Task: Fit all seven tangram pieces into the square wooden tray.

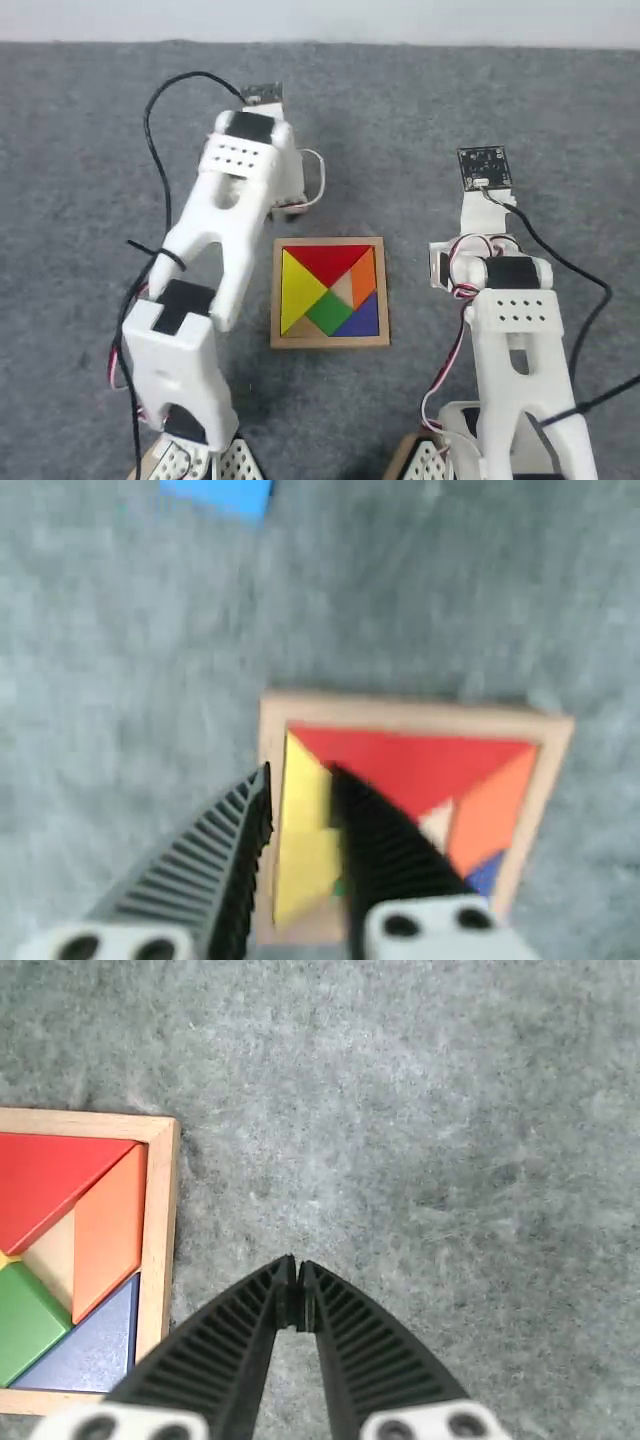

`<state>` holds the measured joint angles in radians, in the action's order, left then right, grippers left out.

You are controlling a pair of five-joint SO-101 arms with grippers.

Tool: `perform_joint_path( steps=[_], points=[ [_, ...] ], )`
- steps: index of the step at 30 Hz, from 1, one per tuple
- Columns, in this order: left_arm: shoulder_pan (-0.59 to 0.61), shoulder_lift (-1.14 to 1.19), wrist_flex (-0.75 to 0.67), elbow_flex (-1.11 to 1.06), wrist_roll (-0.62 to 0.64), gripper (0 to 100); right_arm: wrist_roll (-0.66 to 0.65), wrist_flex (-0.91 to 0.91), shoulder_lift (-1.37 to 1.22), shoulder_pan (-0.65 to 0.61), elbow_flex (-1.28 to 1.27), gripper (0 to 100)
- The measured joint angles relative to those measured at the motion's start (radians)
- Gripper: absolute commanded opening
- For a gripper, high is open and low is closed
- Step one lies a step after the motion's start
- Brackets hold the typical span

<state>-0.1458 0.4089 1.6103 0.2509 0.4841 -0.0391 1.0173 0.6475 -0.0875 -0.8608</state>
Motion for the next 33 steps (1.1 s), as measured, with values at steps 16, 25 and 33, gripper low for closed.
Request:
perform_joint_path(
  steps=[16,25,33],
  points=[
    [0.153,0.227,-0.269,0.219,-0.697,17,0.000,-0.017,0.000,-0.002,0.000,0.9],
    [0.150,0.511,-0.124,0.525,-0.726,17,0.000,-0.017,0.000,-0.002,0.000,0.9],
    [0.150,0.750,0.017,0.882,-0.733,17,0.000,-0.017,0.000,-0.002,0.000,0.9]
  ],
)
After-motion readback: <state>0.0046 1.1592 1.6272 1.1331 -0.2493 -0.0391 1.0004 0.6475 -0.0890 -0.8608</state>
